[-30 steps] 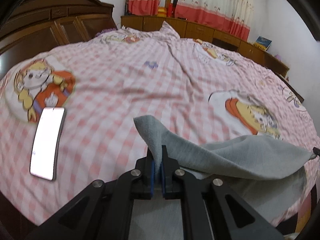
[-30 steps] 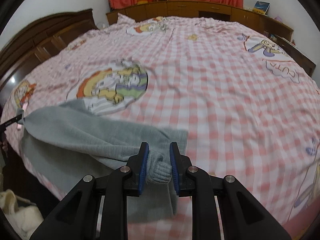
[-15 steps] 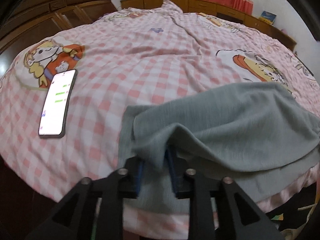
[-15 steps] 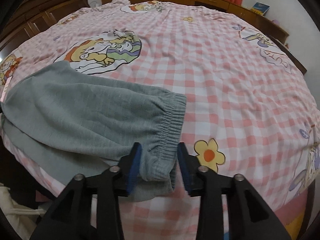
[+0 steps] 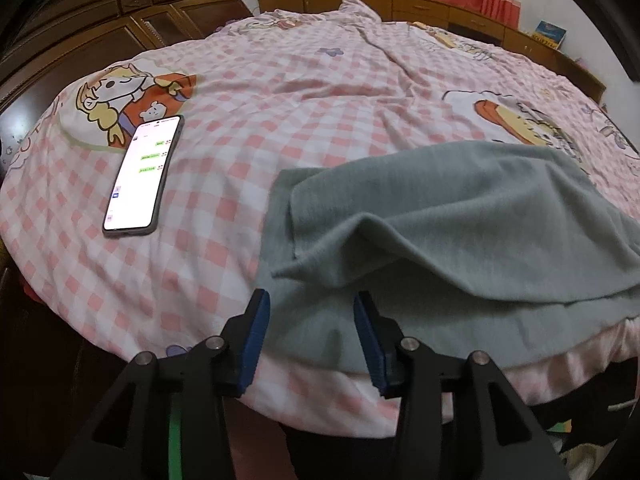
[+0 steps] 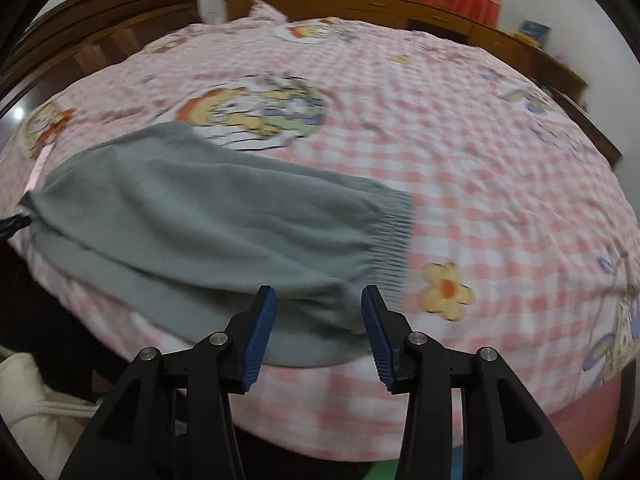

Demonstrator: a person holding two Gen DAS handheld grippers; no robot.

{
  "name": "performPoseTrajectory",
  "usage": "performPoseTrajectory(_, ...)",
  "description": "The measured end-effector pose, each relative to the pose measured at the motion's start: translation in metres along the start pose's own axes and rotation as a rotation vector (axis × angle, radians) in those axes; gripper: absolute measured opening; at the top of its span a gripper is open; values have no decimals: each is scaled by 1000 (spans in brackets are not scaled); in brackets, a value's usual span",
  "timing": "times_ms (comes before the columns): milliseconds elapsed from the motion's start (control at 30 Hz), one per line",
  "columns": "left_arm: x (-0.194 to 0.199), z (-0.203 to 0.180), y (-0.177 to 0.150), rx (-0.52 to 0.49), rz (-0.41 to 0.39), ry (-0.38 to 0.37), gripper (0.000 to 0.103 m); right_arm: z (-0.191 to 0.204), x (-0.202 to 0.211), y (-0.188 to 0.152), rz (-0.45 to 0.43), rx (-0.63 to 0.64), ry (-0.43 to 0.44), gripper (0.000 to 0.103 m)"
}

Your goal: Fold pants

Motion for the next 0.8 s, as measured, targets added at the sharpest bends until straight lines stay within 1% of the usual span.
performPoseTrajectory(67, 0, -4, -3, -7, 0, -11, 46, 22, 0, 2, -2, 45, 23, 45)
performPoseTrajectory(200, -2, -11, -8, -20, 10, -22, 46, 70, 2, 5, -2, 128, 102, 45)
performPoseTrajectory(333, -2, -18, -9, -27, 8, -39, 46, 105, -5, 6, 6, 201, 132, 45)
performPoseTrajectory(467, -1, -24, -10, -40, 3, -52, 46, 128, -18, 7, 26, 220, 167, 45)
performPoseTrajectory(600, -3, -30, -9, -50, 3, -75, 46, 153, -29, 8, 49, 216, 234, 45)
performPoseTrajectory(800, -10, -43, -4, -85, 1, -89, 46, 194, -39, 13, 54, 291, 264, 45)
Point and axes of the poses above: each gripper's, at about its wrist camera, not at the fingertips, and x roughly against the way its jaws point, z to its left, y to its top, the point moved 9 cm from there along -x, roughly the way its jaws point, and after that the axes turned 8 degrees about z, right-handed, at the moved point
